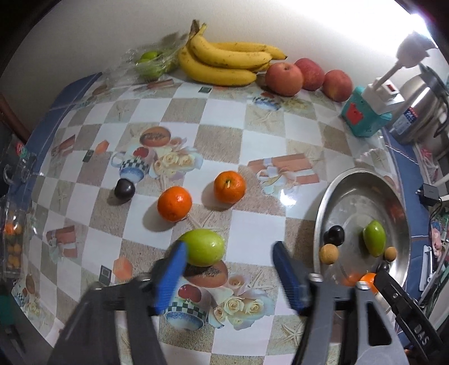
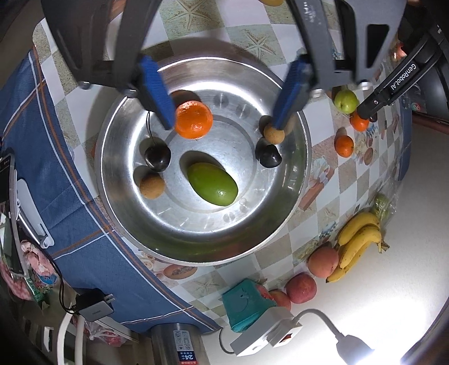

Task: Organize fruits
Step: 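Withdraw both open grippers from the tray, then move both open grippers toward the dark plum and green apple on the table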

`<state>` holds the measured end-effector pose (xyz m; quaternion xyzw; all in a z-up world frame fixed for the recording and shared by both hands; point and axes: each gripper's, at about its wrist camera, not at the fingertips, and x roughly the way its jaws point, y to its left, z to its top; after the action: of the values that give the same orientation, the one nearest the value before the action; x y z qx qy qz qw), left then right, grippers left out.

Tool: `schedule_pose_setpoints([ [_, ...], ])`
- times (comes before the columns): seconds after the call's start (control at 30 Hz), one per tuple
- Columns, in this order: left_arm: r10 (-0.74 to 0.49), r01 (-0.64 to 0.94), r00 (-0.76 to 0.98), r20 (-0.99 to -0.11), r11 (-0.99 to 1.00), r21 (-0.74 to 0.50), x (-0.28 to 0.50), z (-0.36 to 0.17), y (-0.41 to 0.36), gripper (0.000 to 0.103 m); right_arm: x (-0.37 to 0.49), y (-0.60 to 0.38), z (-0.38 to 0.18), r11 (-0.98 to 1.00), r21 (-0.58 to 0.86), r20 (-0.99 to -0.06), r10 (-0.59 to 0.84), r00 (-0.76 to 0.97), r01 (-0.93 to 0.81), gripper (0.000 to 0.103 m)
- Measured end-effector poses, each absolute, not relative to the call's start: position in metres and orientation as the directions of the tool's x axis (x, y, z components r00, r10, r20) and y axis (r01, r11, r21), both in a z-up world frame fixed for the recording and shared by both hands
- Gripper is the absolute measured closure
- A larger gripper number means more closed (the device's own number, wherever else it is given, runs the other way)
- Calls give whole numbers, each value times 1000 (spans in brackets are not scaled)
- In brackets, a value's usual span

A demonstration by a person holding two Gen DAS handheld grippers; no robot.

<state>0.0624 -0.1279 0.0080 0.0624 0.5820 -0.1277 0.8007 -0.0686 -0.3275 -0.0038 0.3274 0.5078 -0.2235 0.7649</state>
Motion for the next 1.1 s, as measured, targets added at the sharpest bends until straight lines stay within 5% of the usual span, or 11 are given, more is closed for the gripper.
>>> schedule_pose_setpoints([
  [0.33, -95, 224, 263, -960, 974, -35, 66, -3, -118, 18, -62, -319, -6, 733, 232, -931, -22, 364, 639, 12],
  [0.43, -93, 217, 272, -958, 976, -33, 67, -3, -116, 0, -62, -320, -6, 734, 232, -931, -23, 365, 638, 12],
  [1.1, -66, 228, 295, -953, 974, 3, 74, 4, -101, 0, -57, -310, -5, 759, 247, -916, -20, 400, 602, 7],
])
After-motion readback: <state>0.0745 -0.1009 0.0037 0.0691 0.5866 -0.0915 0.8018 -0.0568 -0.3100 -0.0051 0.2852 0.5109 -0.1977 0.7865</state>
